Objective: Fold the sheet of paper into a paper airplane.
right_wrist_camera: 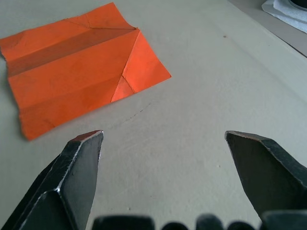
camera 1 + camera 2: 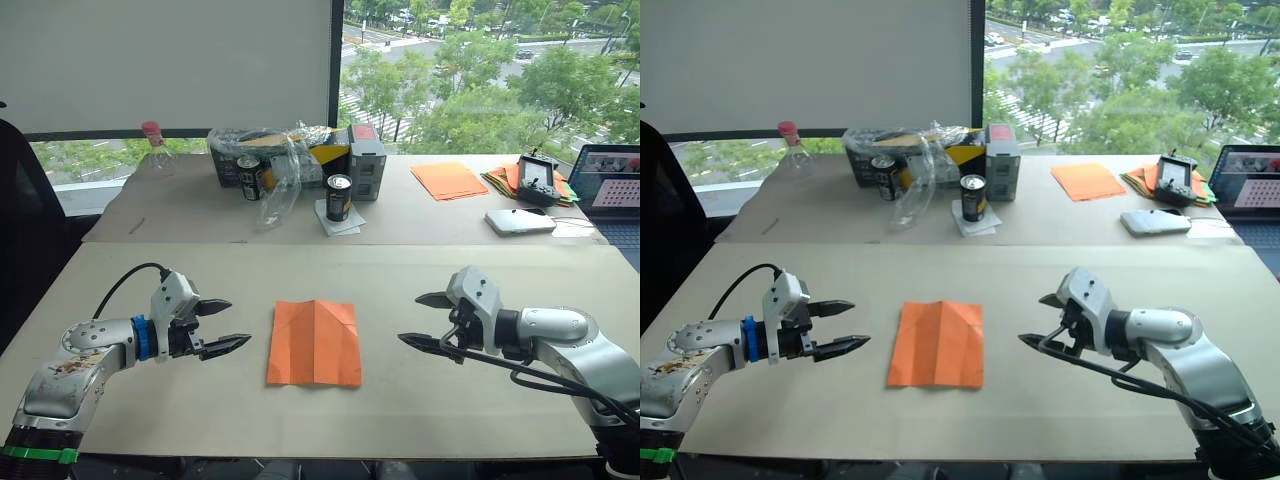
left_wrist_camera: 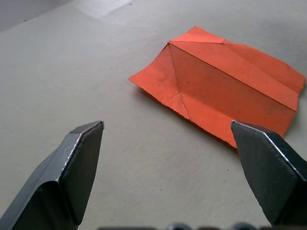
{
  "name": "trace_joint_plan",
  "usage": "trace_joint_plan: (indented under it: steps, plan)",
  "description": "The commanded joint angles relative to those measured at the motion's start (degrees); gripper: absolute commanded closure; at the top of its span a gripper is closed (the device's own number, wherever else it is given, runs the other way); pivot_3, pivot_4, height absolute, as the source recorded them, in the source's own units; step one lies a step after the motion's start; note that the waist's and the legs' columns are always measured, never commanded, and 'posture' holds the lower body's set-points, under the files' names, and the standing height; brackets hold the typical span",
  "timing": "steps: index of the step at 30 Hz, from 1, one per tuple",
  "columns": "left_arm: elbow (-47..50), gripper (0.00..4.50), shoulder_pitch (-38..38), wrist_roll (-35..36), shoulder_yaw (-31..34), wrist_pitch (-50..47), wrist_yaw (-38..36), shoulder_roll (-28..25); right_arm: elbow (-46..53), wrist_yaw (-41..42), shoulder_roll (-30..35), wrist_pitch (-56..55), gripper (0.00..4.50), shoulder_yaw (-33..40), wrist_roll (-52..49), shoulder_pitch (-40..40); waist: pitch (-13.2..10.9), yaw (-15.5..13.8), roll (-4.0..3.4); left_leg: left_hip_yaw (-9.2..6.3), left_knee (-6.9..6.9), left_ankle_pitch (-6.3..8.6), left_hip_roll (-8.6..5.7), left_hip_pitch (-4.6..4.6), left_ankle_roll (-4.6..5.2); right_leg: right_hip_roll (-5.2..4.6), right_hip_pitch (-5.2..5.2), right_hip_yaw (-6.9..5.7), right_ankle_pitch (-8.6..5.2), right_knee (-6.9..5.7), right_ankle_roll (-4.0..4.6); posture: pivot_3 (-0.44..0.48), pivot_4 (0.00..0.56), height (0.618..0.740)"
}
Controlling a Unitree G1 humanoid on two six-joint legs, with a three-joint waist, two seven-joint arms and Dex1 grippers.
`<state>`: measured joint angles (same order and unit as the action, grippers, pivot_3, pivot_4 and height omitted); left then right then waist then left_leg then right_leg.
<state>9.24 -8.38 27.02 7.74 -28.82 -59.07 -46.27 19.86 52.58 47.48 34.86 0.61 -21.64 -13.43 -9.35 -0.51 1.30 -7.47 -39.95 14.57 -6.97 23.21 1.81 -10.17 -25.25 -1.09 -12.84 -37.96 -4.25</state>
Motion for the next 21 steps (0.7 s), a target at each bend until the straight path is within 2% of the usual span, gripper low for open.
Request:
trace_joint_plan:
  steps: [1, 4, 8, 14, 15, 21]
  plan:
    - [0.1, 0.00, -1.3, 0.7, 0.6, 0.4, -1.1, -0.8, 2.0, 0.2, 0.5, 0.7, 0.01, 1.7, -1.5, -0.9, 0.0, 0.0, 0.00, 0.00, 0.00, 0.00, 0.00, 0.00, 0.00, 0.00, 0.00, 0.00, 0.00, 0.00, 0.00, 0.000, 0.150, 0.695]
    - [-1.1, 0.00, -3.3, 2.1, 1.0, 0.3, -3.0, -0.7, 3.3, 1.3, 1.5, 2.7, 0.01, 2.4, -3.3, -0.5, 0.0, -0.1, 0.00, 0.00, 0.00, 0.00, 0.00, 0.00, 0.00, 0.00, 0.00, -0.01, 0.00, 0.00, 0.00, 0.000, 0.150, 0.695]
    - [-1.7, 0.00, -5.9, 0.5, -1.2, 1.9, -5.3, -1.3, 7.2, 4.2, 4.2, 7.2, 0.01, 3.0, -8.2, -0.2, 0.0, -0.1, 0.01, 0.00, 0.00, 0.01, -0.01, 0.01, 0.01, 0.00, 0.01, 0.00, 0.00, 0.01, -0.01, 0.000, 0.150, 0.695]
    - [-0.5, 0.00, -7.8, 0.0, -4.8, 2.0, -7.2, -0.8, 9.2, 3.4, 6.0, 7.2, 0.01, -0.2, -6.0, -0.2, 0.0, 0.0, 0.03, 0.04, 0.02, 0.03, 0.00, 0.00, 0.05, 0.00, 0.01, 0.02, 0.01, 0.08, -0.03, 0.000, 0.150, 0.695]
    - [-0.3, 0.56, -8.5, -0.1, -5.9, 1.8, -7.1, -0.1, 8.8, 2.5, 5.3, 6.6, 0.00, -0.9, -5.2, -0.7, 0.0, -0.1, 0.03, 0.04, 0.02, 0.03, 0.01, 0.00, 0.05, 0.00, 0.01, 0.02, 0.01, 0.08, -0.03, 0.000, 0.150, 0.695]
    - [-1.7, 2.50, -11.2, -2.8, -9.6, 2.2, -4.0, 3.3, 8.5, -0.1, 3.2, 7.8, 0.00, -2.2, -4.5, -3.1, 0.0, -0.1, 0.04, 0.07, 0.01, 0.03, -0.03, 0.02, 0.05, -0.02, 0.02, 0.08, 0.05, 0.10, -0.11, 0.000, 0.150, 0.695]
